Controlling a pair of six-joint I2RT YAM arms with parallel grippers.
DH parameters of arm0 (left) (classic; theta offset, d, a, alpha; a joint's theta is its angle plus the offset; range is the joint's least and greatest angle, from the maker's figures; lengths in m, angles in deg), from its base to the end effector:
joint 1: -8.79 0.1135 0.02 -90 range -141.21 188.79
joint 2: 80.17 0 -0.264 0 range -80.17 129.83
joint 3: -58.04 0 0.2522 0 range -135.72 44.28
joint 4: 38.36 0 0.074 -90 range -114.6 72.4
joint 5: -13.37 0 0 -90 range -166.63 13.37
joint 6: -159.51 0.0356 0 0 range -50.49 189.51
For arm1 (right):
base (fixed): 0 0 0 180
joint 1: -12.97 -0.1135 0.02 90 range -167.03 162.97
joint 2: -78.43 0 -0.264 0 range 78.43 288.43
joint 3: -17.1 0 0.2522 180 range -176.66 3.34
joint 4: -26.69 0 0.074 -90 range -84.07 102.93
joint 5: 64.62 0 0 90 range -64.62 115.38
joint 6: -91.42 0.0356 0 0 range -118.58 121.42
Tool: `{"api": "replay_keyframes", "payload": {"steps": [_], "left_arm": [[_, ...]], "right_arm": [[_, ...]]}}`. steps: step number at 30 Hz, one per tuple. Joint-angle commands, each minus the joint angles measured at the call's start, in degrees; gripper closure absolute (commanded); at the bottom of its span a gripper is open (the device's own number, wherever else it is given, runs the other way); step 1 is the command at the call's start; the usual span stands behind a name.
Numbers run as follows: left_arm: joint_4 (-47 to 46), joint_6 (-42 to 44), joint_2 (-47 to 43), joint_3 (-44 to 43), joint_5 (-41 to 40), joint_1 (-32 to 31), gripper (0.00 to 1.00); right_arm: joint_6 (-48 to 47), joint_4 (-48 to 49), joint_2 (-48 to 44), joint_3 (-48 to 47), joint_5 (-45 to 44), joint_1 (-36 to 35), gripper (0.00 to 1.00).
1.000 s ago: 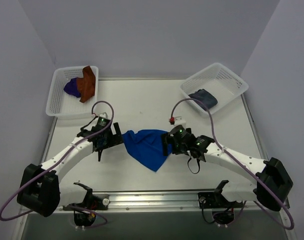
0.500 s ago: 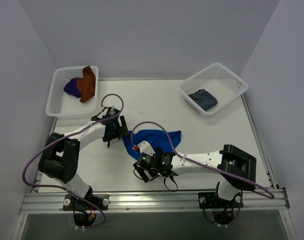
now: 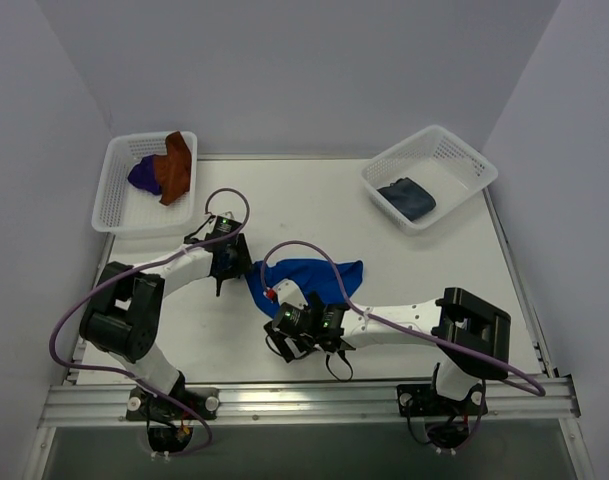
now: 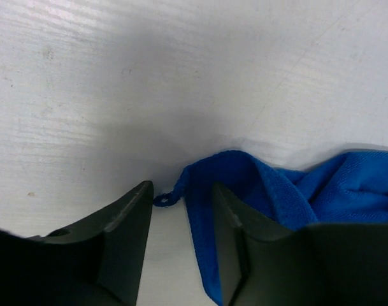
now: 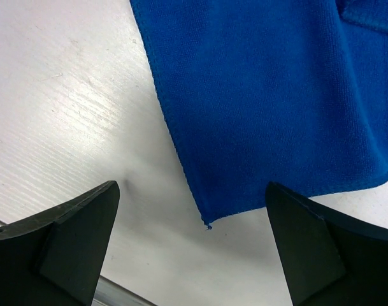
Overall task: Fold and stack the towels
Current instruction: Flatten out the crumpled towel
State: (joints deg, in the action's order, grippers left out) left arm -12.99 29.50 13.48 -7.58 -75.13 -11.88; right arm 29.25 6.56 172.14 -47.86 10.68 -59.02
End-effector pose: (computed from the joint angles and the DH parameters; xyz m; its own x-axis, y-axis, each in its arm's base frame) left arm 0.3035 -0.1155 0.1705 -0.8116 -0.3807 -0.4432 -0.2015 0.8944 -0.3994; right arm 0.1105 0.3106 0.1740 -0.6113 -0.4199 -0.6708 -0.6591 0.7393 0.1380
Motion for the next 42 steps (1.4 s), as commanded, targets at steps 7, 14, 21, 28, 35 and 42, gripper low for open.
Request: {"api": "replay_keyframes", "payload": {"steps": [7,14,21,28,35,42], "left_arm": [[-2.7,-0.2,2.6,3.2,1.5,-1.6,0.73],[5.6,-0.2,6.6,-1.6,-6.2,-3.6,0.76],[8.3,-1.7,7.1,-1.8,-8.8,-4.7,0.97],[8.0,-3.9,-1.8,3.5,-11.7,-6.0,0.98],[8.8,-4.7,-8.9,7.6,-13.1,-6.1,0.98],[9.1,-5.3,-9.5,8.2,-14.3,-6.0,0.98]], "right_arm": [[0.3,0.0,-0.6,0.6,-1.0,0.4,0.08],[0.6,0.5,-1.1,1.3,-1.0,0.7,0.09],[0.1,1.4,-2.0,2.6,-0.3,1.0,0.2],[-2.0,3.0,-1.4,2.5,0.5,1.1,0.41],[-2.3,2.3,-0.2,2.3,0.5,1.7,0.65],[-0.2,0.1,-1.4,5.1,0.2,1.8,0.64]]}}
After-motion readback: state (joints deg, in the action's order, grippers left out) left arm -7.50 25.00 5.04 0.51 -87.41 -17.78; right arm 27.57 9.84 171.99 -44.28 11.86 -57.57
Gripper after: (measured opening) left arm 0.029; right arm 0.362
